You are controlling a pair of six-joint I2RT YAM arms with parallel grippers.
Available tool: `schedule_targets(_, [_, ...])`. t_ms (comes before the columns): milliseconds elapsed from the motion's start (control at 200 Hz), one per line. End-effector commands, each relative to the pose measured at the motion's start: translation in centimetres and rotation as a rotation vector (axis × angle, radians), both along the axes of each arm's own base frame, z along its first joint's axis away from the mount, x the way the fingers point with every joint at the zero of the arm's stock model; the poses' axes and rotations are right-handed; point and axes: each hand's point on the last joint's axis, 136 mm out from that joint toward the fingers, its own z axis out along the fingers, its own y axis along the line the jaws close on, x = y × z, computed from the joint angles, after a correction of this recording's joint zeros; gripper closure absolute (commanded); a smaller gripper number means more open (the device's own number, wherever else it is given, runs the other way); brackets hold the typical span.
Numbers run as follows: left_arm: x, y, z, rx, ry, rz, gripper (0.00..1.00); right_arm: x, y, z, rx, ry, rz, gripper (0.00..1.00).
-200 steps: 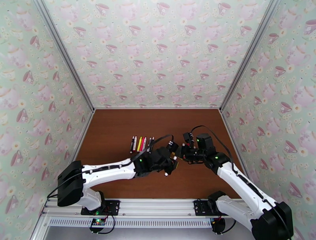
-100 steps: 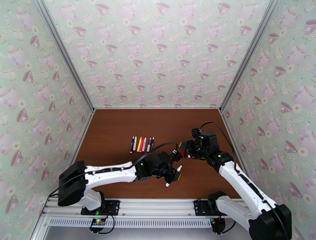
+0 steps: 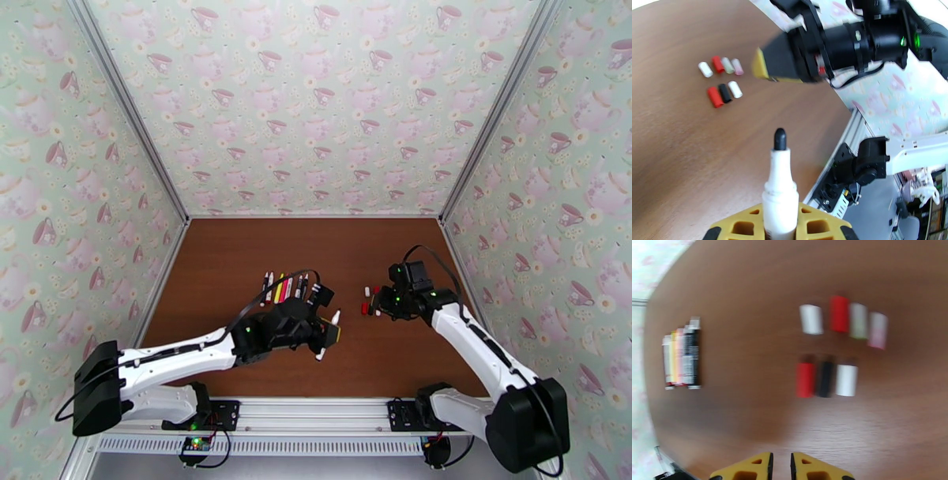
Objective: Open the pen caps
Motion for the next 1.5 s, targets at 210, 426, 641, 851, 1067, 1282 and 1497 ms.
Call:
schedule_targets(210, [0.2, 0.5, -0.2, 0.018, 0.010, 0.021, 0.94, 1.6, -3.7, -3.2, -0.188, 0.086, -0.034, 0.95])
schedule_targets(426, [0.7, 0.0, -0.4, 0.034, -0.003, 0.024, 0.94, 2.8, -3.8, -4.2, -0.189, 0.100, -0.028, 0.95])
schedule_targets(641, [0.7, -0.7, -0.8, 0.045, 0.013, 0.006, 0.94, 3.4, -3.9, -5.4, -0.210, 0.124, -0.015, 0.93])
schedule_targets(851, [0.8, -0.5, -0.5, 0.046, 0.000, 0.013, 0.94, 3.8, -4.1, -6.5, -0.231, 0.155, -0.008, 0.92])
schedule_targets(1067, [0.8, -0.6, -0.6, 0.052, 0.005, 0.010, 0.95, 4.1, -4.4, -7.7, -0.259, 0.185, -0.002, 0.92])
schedule_targets(1282, [1.0, -0.6, -0.4, 0.052, -0.005, 0.020, 0.94, 4.5, -4.3, -8.7, -0.266, 0.206, 0.010, 0.91])
schedule_targets(1497, [1.1, -0.8, -0.6, 0.055, 0.000, 0.018, 0.94, 4.8, -4.4, -9.4, -0.279, 0.218, 0.012, 0.89])
